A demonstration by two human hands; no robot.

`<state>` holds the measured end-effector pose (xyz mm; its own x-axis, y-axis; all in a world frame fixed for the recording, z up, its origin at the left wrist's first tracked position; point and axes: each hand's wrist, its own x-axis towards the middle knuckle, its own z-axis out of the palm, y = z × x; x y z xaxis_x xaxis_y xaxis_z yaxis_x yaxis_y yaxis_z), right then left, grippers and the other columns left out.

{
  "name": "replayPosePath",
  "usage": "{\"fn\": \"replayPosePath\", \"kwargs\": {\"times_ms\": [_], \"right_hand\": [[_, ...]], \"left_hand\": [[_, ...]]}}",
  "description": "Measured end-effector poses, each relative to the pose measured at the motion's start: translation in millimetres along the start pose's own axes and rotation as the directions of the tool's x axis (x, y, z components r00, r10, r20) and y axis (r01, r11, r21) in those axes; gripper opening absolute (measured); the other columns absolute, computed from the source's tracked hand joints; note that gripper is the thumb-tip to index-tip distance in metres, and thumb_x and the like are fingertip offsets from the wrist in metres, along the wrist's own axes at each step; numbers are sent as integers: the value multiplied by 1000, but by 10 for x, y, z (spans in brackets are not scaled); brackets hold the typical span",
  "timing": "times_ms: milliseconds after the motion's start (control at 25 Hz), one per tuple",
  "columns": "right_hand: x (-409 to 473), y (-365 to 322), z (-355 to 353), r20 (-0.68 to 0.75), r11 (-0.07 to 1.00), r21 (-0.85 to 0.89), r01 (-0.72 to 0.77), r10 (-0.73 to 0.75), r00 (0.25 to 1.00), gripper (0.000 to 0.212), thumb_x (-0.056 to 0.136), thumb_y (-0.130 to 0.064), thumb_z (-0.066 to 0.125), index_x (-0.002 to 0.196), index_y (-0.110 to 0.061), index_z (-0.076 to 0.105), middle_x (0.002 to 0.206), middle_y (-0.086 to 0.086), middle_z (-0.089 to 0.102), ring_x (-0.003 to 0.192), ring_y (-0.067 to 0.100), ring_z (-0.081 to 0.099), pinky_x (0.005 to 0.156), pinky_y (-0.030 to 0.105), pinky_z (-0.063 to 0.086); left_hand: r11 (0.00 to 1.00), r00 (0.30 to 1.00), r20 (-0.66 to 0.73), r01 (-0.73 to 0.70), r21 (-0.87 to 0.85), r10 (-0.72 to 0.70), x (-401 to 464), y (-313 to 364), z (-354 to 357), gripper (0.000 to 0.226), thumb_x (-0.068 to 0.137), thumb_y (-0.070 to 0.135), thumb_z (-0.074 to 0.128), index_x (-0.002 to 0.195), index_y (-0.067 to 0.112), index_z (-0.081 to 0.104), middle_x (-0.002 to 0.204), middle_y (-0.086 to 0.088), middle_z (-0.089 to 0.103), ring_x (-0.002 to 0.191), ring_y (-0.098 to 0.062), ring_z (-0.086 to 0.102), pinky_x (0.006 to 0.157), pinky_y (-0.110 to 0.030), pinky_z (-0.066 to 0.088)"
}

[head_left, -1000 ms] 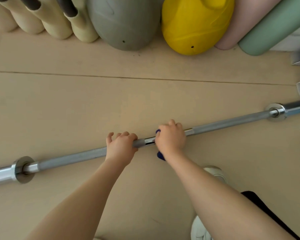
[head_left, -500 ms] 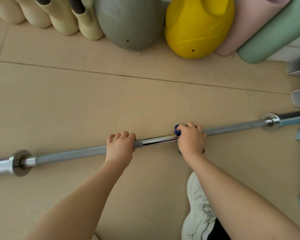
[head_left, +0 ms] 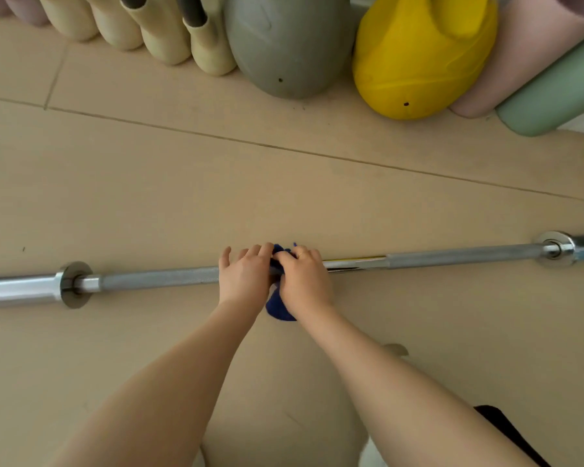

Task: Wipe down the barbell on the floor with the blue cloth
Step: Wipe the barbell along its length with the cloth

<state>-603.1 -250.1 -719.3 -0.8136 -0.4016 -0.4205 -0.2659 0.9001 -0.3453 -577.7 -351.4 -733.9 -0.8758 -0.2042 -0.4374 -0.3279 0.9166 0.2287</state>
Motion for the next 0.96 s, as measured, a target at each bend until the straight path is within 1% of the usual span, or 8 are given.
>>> {"fn": "replayPosePath", "kwargs": {"times_ms": [80,240,400,520,680,720,840,960], "right_hand": [[126,43,-82,30,999,-9,49,-49,998,35,92,-15,40,124,-22,53,121,10,56,115,29,44,85,37,42],[220,290,-145,-96,961,-71,-267,260,961,32,90,-11,43,120,-19,53,115,10,59,108,31,46,82,36,39],[197,-386,101,-14,999,34,29,-29,999,33,90,-11,47,123,-14,46,116,12,57,109,32,45,86,36,39],[322,-140,-6,-63,997,-3,81,-81,995,23,92,-13,43,112,-14,55,106,14,62,103,33,49,76,40,41],[360,79,-43,-156,966,-79,-244,230,961,21,94,-13,39,106,-12,56,104,16,62,102,34,50,73,40,43],[357,-35,-4,-159,967,-61,-249,237,959,21,94,-14,39,107,-10,55,105,16,61,102,35,51,74,40,43],[283,-603,220,-78,997,-77,-22,17,997,22,95,-13,39,108,-8,55,113,16,60,105,34,50,83,39,38],[213,-853,317,14,971,-158,178,-178,984,28,93,-10,38,114,-12,56,125,10,54,110,32,43,90,38,35]], "left_hand": [[1000,1000,-22,9,-6,-9,55,-34,-52,55,89,37,54,137,24,31,131,4,53,123,-19,48,115,-41,13],[993,995,35,-92,72,89,110,-92,-134,67,87,45,56,142,22,24,137,-1,46,126,-24,44,116,-42,14],[989,994,16,-108,99,106,84,-559,-208,62,86,38,60,138,23,29,136,-1,45,126,-24,43,113,-39,21],[991,996,-14,-86,105,88,66,-687,-224,61,85,37,61,137,22,33,131,-2,46,120,-24,45,105,-36,30],[996,999,-42,-22,84,25,-31,-871,-201,52,87,36,60,132,21,40,126,-1,49,116,-24,47,99,-34,32],[997,999,-51,-16,81,20,-45,-885,-203,47,87,36,59,129,20,44,123,-1,51,114,-24,48,97,-33,33],[991,993,-97,-57,124,70,-62,-895,-193,34,82,34,66,110,16,57,106,-3,60,99,-26,57,86,-35,39],[980,980,-146,-109,168,134,-38,-950,-201,33,49,31,89,65,16,64,62,-1,61,56,-24,61,55,-30,47]]}}
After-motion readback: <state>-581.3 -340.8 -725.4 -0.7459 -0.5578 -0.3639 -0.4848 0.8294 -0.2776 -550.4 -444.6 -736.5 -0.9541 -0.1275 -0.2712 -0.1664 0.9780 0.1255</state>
